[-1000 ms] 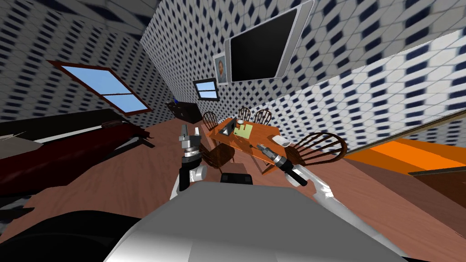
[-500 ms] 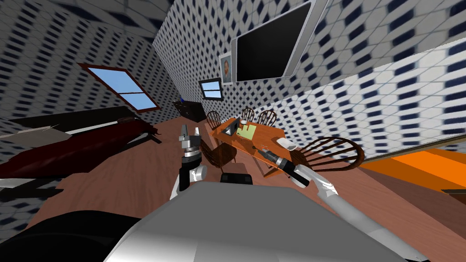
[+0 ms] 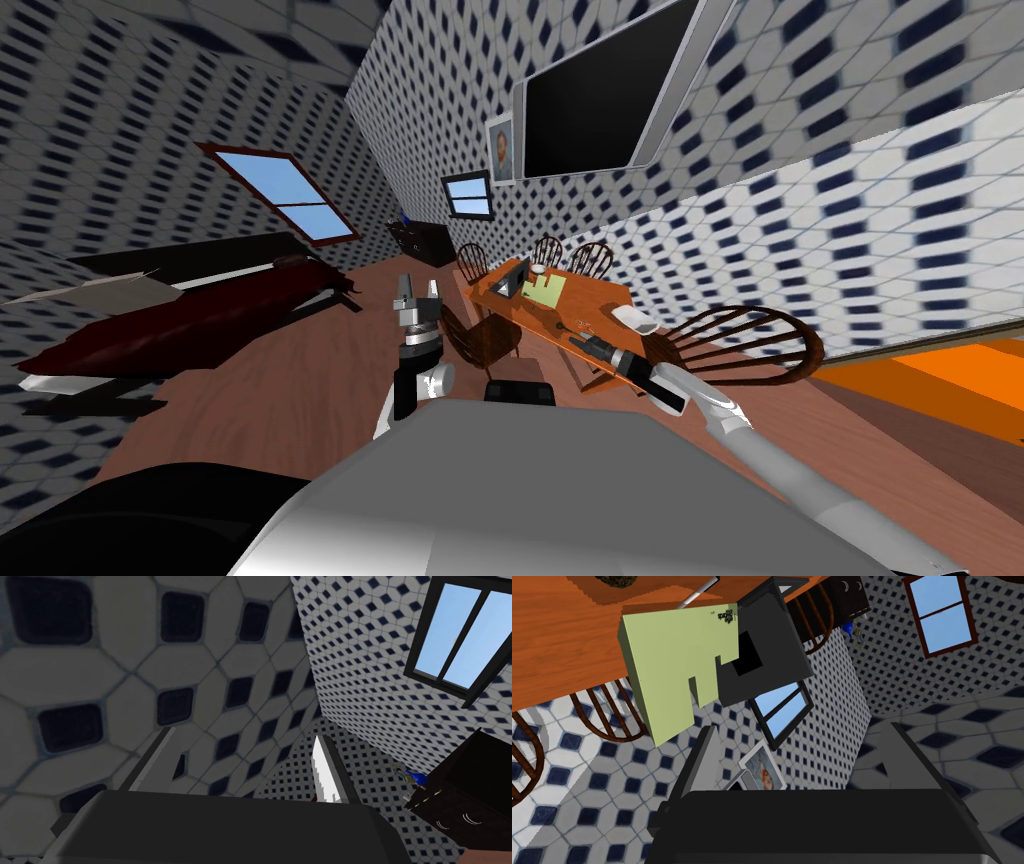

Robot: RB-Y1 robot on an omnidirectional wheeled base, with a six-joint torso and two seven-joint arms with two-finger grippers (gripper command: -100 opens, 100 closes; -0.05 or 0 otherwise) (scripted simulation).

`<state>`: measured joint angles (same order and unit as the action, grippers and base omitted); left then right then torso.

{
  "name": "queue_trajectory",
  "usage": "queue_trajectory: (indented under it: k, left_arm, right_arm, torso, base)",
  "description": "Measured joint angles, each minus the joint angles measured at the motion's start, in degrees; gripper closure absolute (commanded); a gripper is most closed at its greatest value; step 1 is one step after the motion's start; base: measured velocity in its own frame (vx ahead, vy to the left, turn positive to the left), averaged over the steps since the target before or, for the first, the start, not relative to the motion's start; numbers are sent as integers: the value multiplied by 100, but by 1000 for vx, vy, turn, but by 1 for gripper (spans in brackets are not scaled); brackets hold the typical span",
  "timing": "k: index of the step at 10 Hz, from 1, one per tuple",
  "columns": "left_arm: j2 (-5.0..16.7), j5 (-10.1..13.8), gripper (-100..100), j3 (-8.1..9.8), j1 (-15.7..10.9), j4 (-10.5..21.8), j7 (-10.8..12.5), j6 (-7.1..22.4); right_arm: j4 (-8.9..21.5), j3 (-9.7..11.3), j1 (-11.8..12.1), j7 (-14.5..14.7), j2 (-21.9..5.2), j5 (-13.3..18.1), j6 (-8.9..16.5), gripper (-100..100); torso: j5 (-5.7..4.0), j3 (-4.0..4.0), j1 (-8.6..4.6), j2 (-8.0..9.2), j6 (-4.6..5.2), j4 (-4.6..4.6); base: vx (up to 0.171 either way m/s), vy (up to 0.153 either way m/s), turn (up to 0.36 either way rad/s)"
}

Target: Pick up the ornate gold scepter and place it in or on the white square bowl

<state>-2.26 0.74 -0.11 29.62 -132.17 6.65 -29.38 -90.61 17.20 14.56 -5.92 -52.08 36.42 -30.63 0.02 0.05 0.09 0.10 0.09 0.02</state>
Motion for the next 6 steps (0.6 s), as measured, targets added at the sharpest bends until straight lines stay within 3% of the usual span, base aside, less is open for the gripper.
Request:
queue_trajectory:
  k: [5,6]
  left_arm:
    - [0,0,0,0,0,0,0,0]
    - [0,0,0,0,0,0,0,0]
  right_arm:
    - [14,3,-13,-4,-4,6,-8,-100]
    - [14,4,-12,-4,-4,6,-8,-100]
  torso:
    - [-1,-1,-2,-1,0,0]
    - [0,0,-2,-1,-1,0]
  base:
    - [-3,4,-4]
    - [11,6,166]
